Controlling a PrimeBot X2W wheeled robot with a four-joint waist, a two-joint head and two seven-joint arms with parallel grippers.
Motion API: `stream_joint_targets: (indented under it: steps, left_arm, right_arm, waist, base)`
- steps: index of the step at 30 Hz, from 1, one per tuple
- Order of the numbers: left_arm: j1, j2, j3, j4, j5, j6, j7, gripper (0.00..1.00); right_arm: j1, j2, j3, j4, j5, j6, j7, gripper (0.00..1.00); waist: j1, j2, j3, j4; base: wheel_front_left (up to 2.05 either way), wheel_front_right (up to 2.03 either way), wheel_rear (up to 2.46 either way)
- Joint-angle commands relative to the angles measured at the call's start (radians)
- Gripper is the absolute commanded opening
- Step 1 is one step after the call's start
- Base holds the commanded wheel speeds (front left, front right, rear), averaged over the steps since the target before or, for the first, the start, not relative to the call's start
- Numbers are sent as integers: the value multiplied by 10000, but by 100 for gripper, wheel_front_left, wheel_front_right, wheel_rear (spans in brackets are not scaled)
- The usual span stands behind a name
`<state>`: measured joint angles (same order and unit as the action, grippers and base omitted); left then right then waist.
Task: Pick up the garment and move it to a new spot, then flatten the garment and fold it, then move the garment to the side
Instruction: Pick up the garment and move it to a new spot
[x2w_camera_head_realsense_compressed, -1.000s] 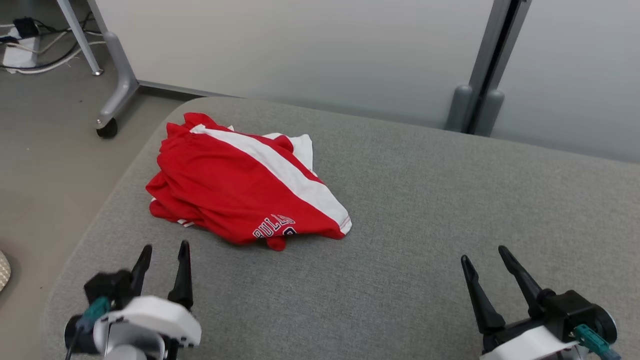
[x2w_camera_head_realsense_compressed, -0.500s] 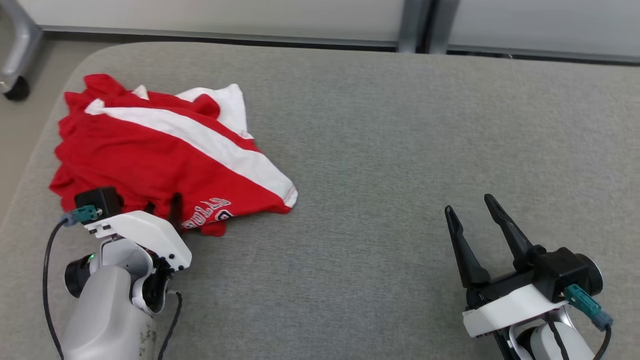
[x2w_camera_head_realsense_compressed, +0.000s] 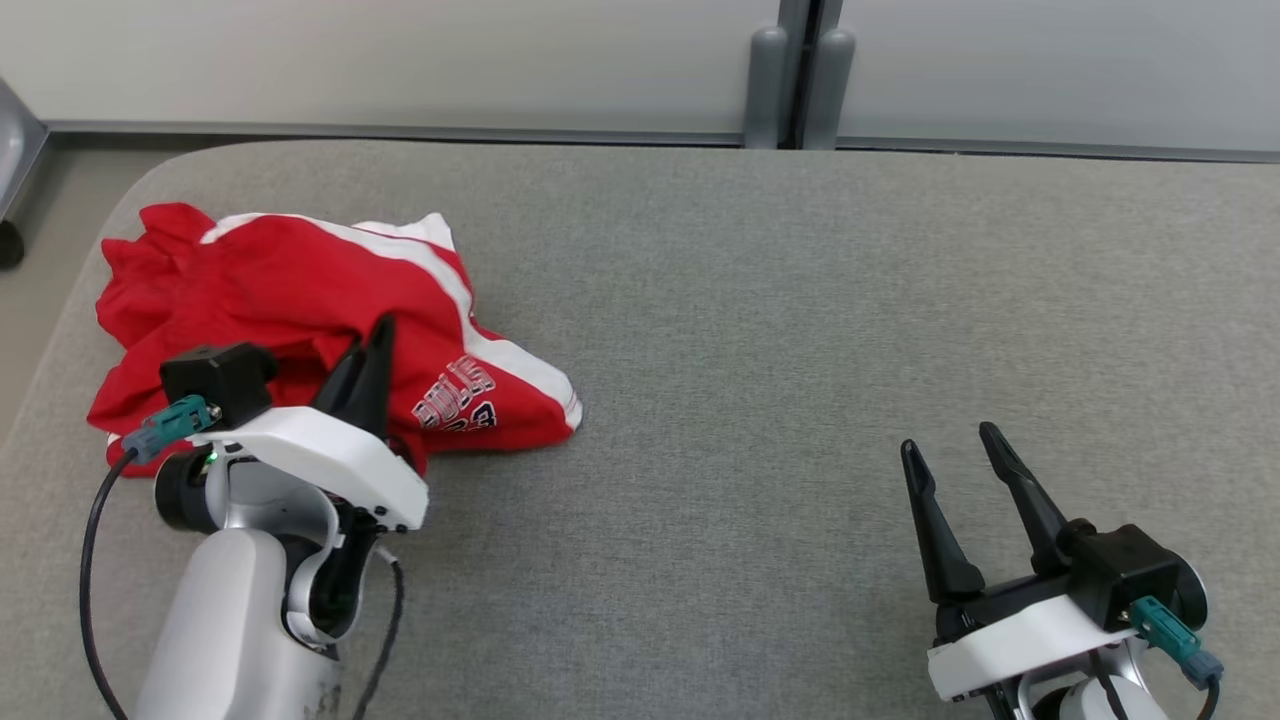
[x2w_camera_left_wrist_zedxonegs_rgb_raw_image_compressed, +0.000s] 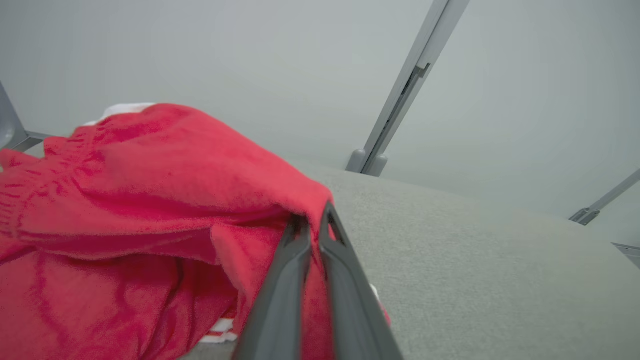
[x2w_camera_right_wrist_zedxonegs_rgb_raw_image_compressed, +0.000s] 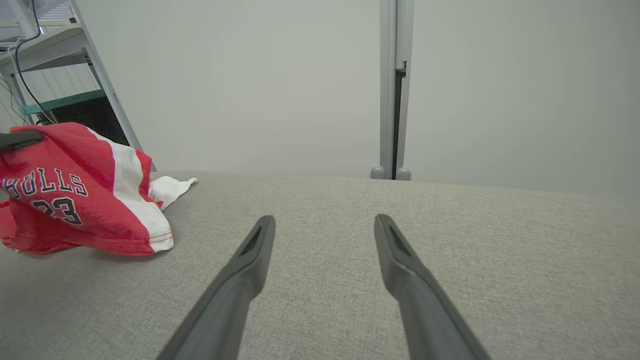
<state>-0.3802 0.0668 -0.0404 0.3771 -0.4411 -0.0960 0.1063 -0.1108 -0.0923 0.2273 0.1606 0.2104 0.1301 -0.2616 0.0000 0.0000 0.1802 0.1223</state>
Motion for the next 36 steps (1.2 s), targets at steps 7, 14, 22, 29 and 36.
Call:
stream_joint_targets:
  steps: [7, 14, 22, 29, 36]
  left_arm:
    - [1188, -115, -1254, -4222, -373, 385, 1238, 0]
    - [1776, -138, -2969, -6307, -779, 1012, 2111, 0]
    - [1314, -136, -3894, -4328, -1105, 1502, 1886, 0]
    - [715, -139, -4106, -49, -1197, 1084, 389, 0]
    - [808, -141, -4563, 577, -1024, 1188, -2247, 100]
  right_arm:
    - [157, 83, 66, -60, 57, 11, -52, 100]
    - [196, 183, 52, -175, 106, 11, -49, 100]
    - [322, 314, -111, -244, 164, 11, -31, 100]
    - [431, 383, -132, -236, 157, 9, -31, 100]
    - [756, 234, -611, -608, -152, 9, -32, 100]
  waist:
    - [0, 0, -453, -867]
    - [0, 0, -472, -2412]
    - [0, 0, -131, -3901]
    - [0, 0, -169, -4423]
    - [0, 0, -661, -3726]
  base:
    - [0, 0, 0]
    - [0, 0, 0]
    - [0, 0, 0]
    - [0, 0, 0]
    - [0, 0, 0]
